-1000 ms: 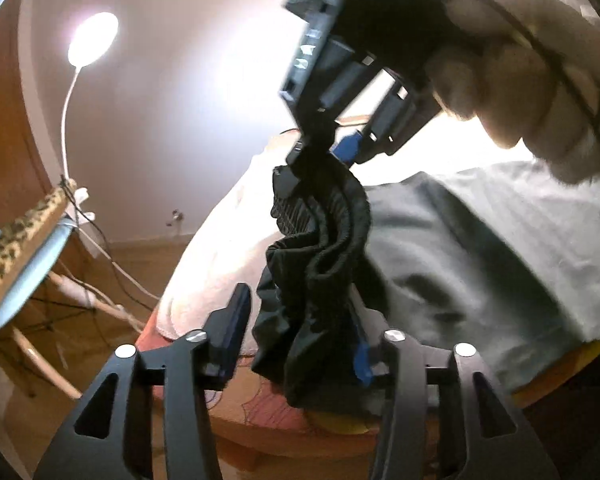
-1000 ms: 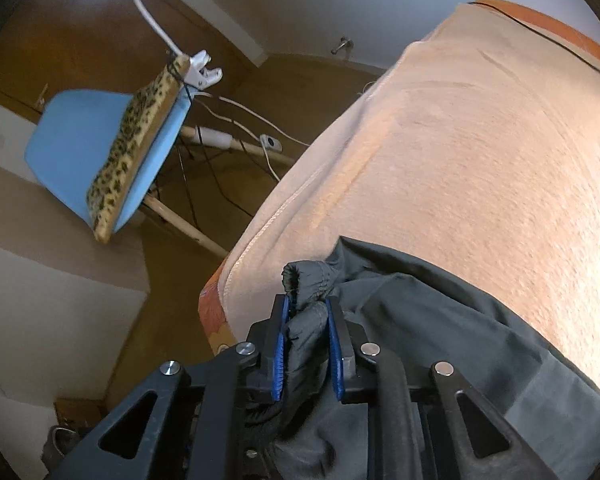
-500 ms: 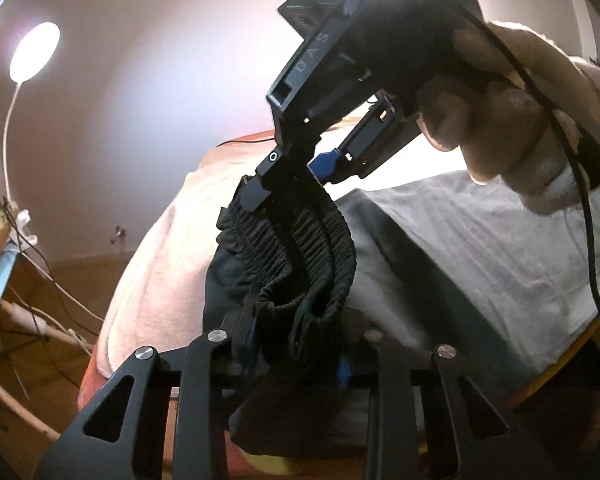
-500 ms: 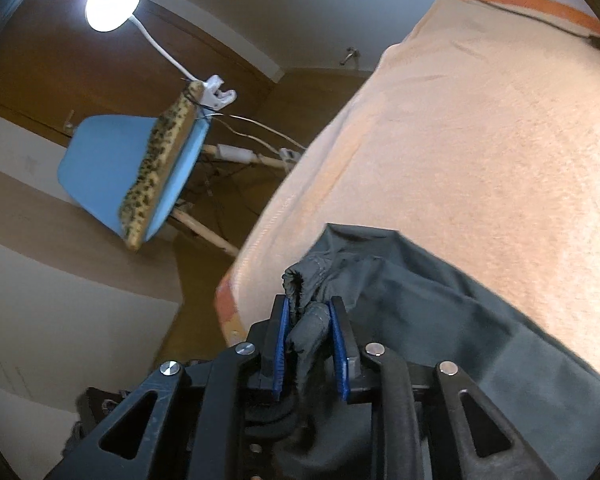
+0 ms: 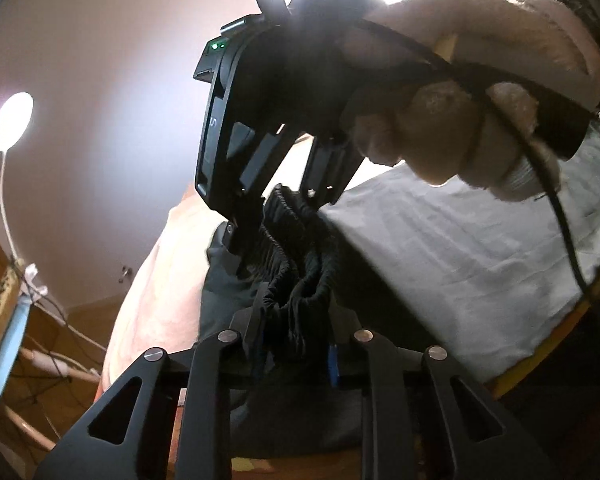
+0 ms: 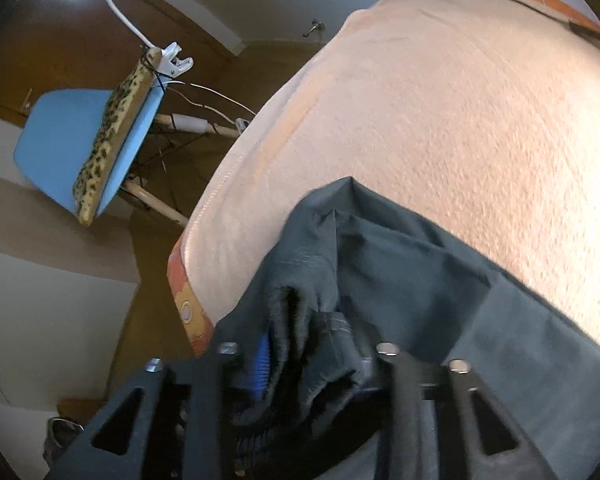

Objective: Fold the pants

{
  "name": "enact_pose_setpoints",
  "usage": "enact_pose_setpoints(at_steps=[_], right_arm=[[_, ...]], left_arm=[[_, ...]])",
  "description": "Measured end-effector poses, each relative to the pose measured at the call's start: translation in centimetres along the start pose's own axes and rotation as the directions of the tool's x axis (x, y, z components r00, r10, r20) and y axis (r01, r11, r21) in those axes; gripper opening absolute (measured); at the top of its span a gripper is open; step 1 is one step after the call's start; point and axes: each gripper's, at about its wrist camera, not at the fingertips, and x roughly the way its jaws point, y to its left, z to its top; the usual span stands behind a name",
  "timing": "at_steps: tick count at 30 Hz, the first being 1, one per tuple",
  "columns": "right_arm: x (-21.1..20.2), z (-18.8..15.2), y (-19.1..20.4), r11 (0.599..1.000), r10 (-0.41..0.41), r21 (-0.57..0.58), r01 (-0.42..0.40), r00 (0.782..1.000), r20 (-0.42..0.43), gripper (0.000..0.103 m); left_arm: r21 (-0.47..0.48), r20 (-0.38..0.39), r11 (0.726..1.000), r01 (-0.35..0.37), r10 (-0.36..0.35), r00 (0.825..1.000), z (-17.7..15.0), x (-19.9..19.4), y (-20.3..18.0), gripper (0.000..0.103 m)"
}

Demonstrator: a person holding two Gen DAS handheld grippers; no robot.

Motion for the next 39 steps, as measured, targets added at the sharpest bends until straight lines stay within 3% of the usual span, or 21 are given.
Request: enact_pose_setpoints(at_steps=[7,9,11,14,17,21,24,27,34,39], right_arm=[[-4.0,-2.9,-2.9,1.0,0.006,0.03,-0.008,0.998,0.067,0.018],[-4.2,-3.7,-4.1,0.999,-0.002,0.042,-0.001,0.998,0.061,0.021],[-4.2,-4.1,-4.9,0.999,-0.01,0.052,0.008,0.999,0.039,0.034],[-5.0,-4.0,-5.3,0.996,-0.07,0.053,0.067,0.996,0.057,0.043],[-7.1,-4.1,-4.7,0.994,-0.107,0.034,0.104,0.988,0.115,0.043],[-9.0,-5.0,-4.0,0.999,-0.029,0.043,0.023,0.991,0.128,0.042],[-8.0,-5.3,-4.1,0.997,0.027,0.073,-0.033,0.997,0.073,0.039],[-6.3,-5.3,-4.6,0.993,0.007,0.116,-0.01,1.0,0.027,0.037],[-4.8,-5.1,-5.5,0.986,0.012,0.167,-0.013,1.0,0.008,0.036],[-4.4,-5.0,-5.0,0.985,0.027,0.17,-0.029,0.999,0.017,0.009]], left_arm=[[0.07,-0.018,0.994,0.085,-0.084,0.996,1.7,0.7,-2.7,0.027],[0.122,-0.034,0.989,0.077,-0.074,0.997,1.6,1.4,-4.2,0.029],[0.148,-0.031,0.987,0.059,-0.055,0.998,1.4,1.8,-5.0,0.029],[0.149,-0.021,0.989,0.024,-0.021,1.0,1.3,2.0,-5.3,0.029],[0.145,-0.008,0.989,-0.015,0.016,1.0,1.0,2.0,-5.3,0.029],[0.161,0.01,0.986,-0.046,0.045,0.999,0.9,2.0,-5.8,0.029],[0.183,0.02,0.981,-0.065,0.062,0.998,0.8,1.9,-6.8,0.029],[0.172,0.026,0.982,-0.071,0.068,0.997,0.7,2.0,-6.8,0.029],[0.177,0.027,0.981,-0.083,0.08,0.996,0.7,2.1,-7.1,0.029],[0.199,0.036,0.971,-0.131,0.126,0.991,0.9,1.4,-7.7,0.04]])
